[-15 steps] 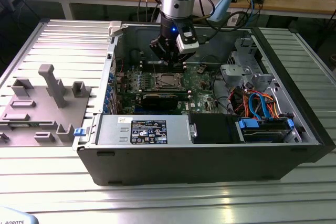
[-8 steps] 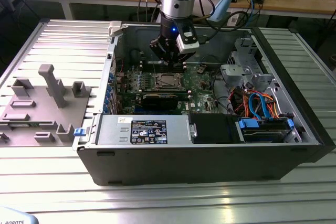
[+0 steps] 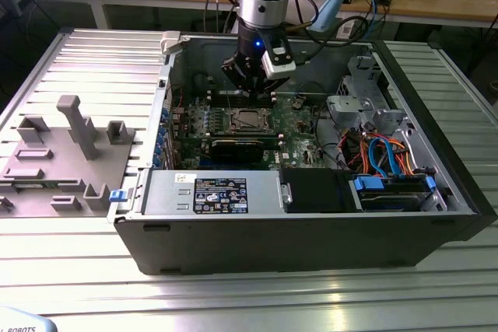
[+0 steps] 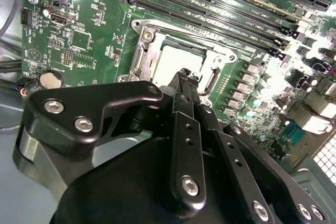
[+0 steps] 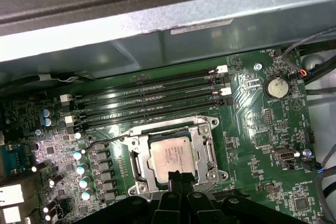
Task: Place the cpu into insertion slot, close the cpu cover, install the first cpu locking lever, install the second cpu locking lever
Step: 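Install the first cpu locking lever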
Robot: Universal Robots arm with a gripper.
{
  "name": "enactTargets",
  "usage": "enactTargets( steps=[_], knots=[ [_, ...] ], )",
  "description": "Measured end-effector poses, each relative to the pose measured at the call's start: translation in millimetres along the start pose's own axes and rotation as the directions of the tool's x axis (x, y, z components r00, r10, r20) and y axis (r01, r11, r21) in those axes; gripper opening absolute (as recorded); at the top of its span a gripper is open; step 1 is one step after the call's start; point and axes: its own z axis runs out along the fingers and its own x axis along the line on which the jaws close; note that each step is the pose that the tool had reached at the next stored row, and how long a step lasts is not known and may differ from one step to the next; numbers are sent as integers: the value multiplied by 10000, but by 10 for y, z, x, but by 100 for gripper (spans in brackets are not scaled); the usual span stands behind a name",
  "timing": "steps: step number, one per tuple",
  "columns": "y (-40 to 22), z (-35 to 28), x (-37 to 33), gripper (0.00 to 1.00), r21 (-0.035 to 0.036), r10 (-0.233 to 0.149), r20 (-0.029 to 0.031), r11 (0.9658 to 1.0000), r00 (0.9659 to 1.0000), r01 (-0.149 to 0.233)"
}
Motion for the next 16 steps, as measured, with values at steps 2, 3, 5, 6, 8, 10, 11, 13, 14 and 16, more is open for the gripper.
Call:
enactTargets(
  steps=[2,3,5,6,8,10,11,13,14,16],
  knots=[
    [0,0,0,11,-1,-25,1,10000,10000,25],
    [0,0,0,11,0,-35,1,10000,10000,35],
    [0,0,0,11,0,-54,2,10000,10000,54],
    [0,0,0,11,0,-62,3,10000,10000,62],
    [0,0,0,11,0,-88,3,10000,10000,88],
    [0,0,0,11,-1,-111,5,9999,9999,111],
    [0,0,0,11,0,-123,5,9999,9999,123],
    [0,0,0,11,-1,-140,6,9999,9999,140],
    [0,0,0,11,-1,-155,6,9999,9999,155],
    [0,0,0,11,0,-180,7,9998,9998,180]
  ],
)
